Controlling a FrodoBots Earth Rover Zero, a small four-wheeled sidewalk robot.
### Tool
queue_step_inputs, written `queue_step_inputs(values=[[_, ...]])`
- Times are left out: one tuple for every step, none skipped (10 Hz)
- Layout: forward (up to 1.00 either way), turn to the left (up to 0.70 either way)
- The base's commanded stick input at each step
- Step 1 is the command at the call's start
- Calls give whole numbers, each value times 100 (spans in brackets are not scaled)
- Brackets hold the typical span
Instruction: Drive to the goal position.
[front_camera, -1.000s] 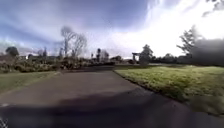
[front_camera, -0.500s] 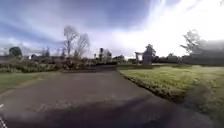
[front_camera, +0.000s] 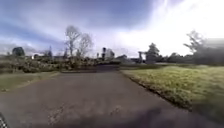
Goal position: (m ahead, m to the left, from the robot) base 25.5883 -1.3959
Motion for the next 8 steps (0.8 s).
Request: queue_step_inputs(values=[[85, 0], [85, 0], [85, 0], [85, 23], [85, 14], [85, 5], [85, 0], [85, 0]])
